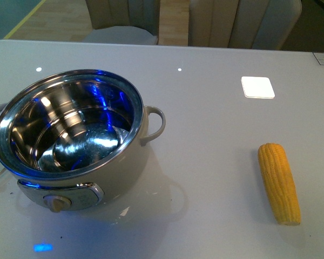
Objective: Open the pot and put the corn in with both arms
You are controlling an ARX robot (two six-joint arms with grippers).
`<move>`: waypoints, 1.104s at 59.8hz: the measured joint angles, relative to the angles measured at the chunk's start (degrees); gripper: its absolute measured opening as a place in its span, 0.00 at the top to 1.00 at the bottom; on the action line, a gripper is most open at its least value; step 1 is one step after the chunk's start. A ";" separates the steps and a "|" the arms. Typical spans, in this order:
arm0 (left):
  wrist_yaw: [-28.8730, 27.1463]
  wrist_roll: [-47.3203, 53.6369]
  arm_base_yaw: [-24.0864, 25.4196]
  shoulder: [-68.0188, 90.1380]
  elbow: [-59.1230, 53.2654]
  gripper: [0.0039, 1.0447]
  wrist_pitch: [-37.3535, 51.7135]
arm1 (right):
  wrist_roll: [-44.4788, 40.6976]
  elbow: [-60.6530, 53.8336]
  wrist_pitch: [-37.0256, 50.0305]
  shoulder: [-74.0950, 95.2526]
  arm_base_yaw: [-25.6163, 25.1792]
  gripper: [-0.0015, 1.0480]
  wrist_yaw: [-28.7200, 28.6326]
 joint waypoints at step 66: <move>2.56 -5.55 0.48 -28.98 -10.54 0.06 -11.30 | 0.00 0.00 0.00 0.00 0.00 0.08 0.00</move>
